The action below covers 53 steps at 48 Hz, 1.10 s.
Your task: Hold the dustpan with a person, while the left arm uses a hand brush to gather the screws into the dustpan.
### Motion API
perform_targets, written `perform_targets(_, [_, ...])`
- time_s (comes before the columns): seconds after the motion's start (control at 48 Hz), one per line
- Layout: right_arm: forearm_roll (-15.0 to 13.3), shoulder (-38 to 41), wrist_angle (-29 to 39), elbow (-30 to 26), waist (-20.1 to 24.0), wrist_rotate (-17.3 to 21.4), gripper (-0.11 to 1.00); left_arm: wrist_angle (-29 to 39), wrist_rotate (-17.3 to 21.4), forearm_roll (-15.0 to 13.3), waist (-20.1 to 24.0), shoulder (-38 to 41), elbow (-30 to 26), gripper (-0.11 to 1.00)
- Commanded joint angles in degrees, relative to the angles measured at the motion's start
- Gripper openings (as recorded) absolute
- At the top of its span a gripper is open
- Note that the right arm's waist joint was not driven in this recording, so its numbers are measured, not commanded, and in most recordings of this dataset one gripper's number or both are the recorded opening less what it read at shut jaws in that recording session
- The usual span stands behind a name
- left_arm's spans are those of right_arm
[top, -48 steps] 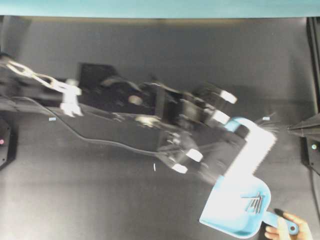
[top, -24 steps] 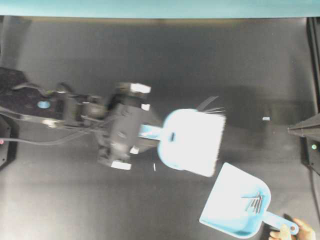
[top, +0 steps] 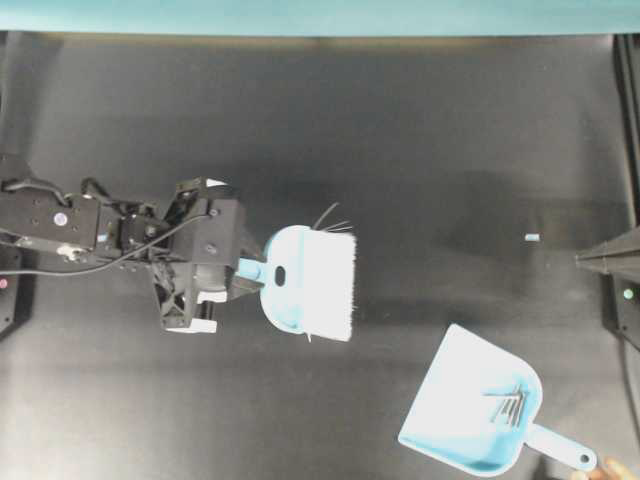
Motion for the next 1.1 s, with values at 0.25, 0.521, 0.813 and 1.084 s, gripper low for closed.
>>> perform_targets(0.25, [-0.1, 0.3, -0.3, -0.4, 0.0, -0.4, 0.00, -2.5, -0.4, 0.1, 0.0, -0.4, 1.6, 0.31])
perform_targets(0.521, [-0.2, 0.3, -0.3, -0.4, 0.0, -0.4, 0.00, -6.0, -0.4, 0.1, -1.8, 3.0, 2.0, 0.31])
perform_targets(0.813, [-0.2, 0.3, -0.3, -0.4, 0.0, -0.4, 0.00, -6.5, -0.6, 0.1, -2.0, 3.3, 3.3, 0.70])
perform_targets(1.084, [-0.2, 0.4, -0.3, -0.4, 0.0, -0.4, 0.00, -6.5, -0.6, 0.1, -2.2, 3.1, 3.6, 0.73])
